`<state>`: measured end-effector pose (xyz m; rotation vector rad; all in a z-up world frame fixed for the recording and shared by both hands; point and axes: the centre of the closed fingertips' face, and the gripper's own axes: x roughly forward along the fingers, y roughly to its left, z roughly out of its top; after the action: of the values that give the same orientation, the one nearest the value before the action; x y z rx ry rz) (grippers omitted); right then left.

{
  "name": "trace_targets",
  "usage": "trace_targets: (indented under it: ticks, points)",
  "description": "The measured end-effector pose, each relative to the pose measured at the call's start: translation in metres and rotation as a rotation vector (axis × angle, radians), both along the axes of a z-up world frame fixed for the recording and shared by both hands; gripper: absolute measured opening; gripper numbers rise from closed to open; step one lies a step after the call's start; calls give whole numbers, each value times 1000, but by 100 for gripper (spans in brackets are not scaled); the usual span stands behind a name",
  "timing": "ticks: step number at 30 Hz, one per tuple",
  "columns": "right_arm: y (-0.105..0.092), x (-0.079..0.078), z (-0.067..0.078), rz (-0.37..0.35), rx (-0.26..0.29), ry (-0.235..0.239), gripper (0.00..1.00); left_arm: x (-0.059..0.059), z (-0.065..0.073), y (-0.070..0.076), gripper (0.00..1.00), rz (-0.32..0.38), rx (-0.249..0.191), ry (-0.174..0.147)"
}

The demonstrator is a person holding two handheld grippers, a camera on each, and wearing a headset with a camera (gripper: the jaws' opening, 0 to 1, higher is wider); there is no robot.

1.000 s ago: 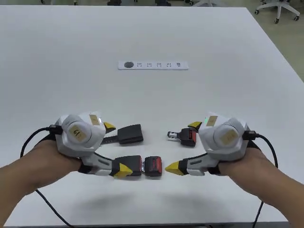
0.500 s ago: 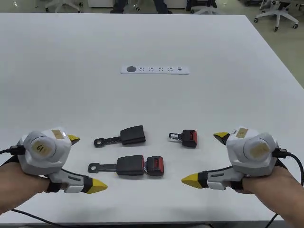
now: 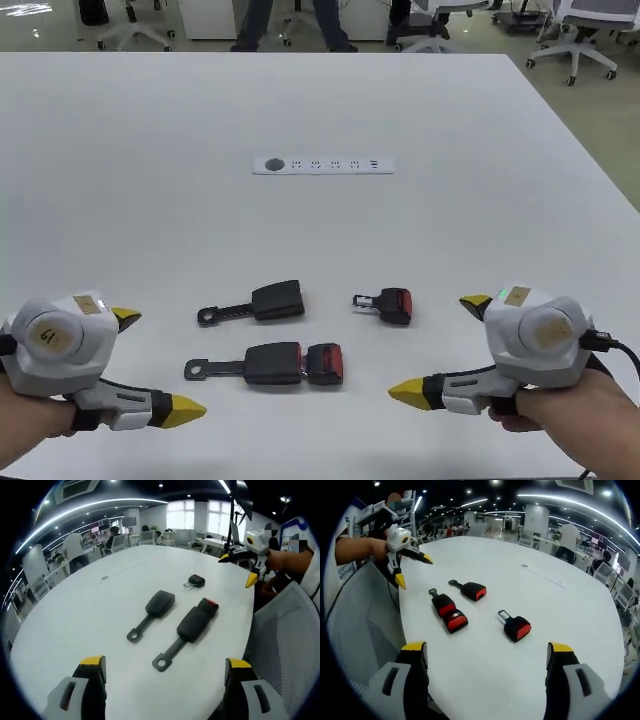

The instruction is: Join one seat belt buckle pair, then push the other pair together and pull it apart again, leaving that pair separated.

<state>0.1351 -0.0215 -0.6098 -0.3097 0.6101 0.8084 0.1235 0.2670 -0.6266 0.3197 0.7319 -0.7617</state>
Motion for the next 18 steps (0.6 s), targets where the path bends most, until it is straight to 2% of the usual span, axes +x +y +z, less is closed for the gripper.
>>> trace_targets:
  ticks: [5,18]
  points:
    - [-5,-1,0,3,-24,-2,100,-1,4,-4,100,-1,-2,-10]
    - [-6,-1,1,-4,-20,4,100,4,2,6,100,8,10,-13]
